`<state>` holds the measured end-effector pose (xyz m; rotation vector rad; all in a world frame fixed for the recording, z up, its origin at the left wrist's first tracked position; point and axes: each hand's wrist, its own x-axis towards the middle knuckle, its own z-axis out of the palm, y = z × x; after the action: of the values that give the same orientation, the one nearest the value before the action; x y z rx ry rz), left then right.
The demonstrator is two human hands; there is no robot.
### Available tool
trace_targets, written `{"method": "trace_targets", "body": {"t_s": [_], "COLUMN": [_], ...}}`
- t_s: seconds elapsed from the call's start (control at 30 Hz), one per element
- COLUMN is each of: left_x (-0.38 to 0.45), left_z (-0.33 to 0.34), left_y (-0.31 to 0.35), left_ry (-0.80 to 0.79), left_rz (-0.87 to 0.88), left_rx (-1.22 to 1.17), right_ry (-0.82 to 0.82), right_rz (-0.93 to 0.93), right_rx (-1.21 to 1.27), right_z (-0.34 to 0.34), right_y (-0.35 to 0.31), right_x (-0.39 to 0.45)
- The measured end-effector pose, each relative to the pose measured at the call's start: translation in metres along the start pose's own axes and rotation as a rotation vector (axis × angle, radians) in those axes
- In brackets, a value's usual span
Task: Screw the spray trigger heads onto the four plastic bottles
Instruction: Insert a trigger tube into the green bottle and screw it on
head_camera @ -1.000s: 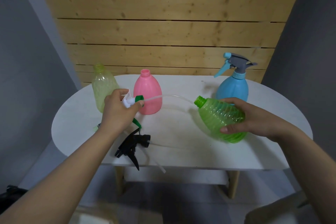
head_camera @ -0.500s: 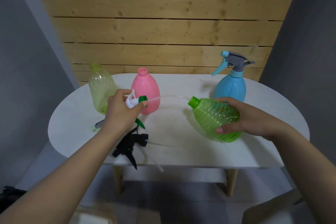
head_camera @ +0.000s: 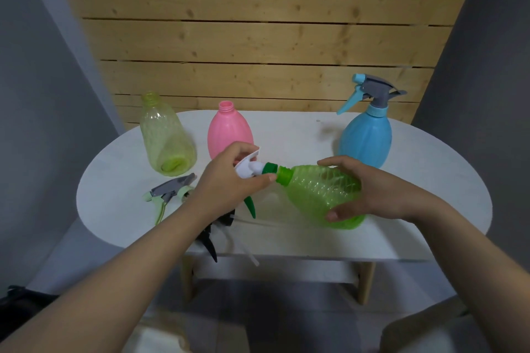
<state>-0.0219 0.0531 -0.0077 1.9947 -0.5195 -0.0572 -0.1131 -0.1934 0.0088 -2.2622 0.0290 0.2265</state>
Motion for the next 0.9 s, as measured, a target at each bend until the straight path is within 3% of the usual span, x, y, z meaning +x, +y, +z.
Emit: {"method": "trace_targets", "body": {"t_s": [0.2,0.37,0.6,0.9], "left_x": [0.006,0.009,0.006,0.003], "left_z": [-0.006,-0.012,-0.015,-0.013], "left_y": [0.006,0.01,0.014,0.015], "left_ry": [-0.092,-0.268,-0.427,-0.37], "left_rz": [-0.074,-0.131,-0.101,-0.012], "left_rx": [-0.098,-0.159,-0.131,-0.123], "right_ry": [0.058,0.074,0.035,-0.063], "right_rz": [-0.086,-0.127,-0.113,-0.052], "right_rx": [-0.024,0.012,0.151,0.477], "right_z": [0.002,0.001,0.002,0.003], "right_y": [-0.003,-0.005,-0.011,-0.011], "right_x": [-0.001,-0.002,-0.005,-0.002]}}
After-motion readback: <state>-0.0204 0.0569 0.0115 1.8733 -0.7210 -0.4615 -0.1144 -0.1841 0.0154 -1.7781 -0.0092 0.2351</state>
